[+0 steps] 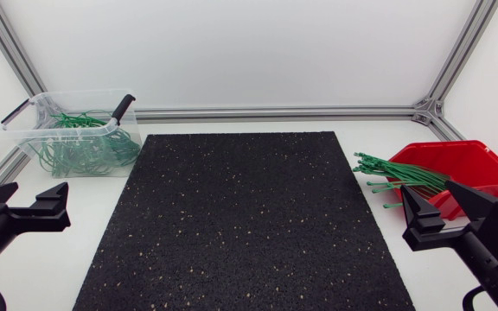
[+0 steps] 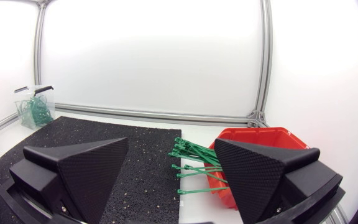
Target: Take a green cable tie from the red box, thread the tail through the head to close it, then place it in the transparent bin on the left.
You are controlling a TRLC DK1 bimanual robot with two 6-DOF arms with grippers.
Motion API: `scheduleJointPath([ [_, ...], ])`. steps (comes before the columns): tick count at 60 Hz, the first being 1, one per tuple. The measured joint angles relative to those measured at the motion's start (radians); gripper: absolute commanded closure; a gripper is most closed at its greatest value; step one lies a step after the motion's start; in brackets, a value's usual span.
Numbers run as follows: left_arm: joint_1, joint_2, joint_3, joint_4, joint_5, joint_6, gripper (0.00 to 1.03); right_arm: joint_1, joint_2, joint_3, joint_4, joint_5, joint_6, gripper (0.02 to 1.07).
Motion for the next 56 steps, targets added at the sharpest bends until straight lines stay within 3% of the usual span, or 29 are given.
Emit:
scheduleJointPath([
  [14,-0.006,-0.117,-0.101,0.058,0.031,-0.015,0.03,-0.009,-0.103,-0.091,0.060,0.040,0.014,0.06],
  [42,-0.018,-0.348,-0.303,0.190,0.097,-0.056,0.03,-0.013,-0.111,-0.092,0.061,0.047,0.017,0.06],
  [56,-0.018,-0.389,-0.313,0.215,0.101,-0.060,0.03,-0.013,-0.111,-0.092,0.061,0.047,0.017,0.06],
])
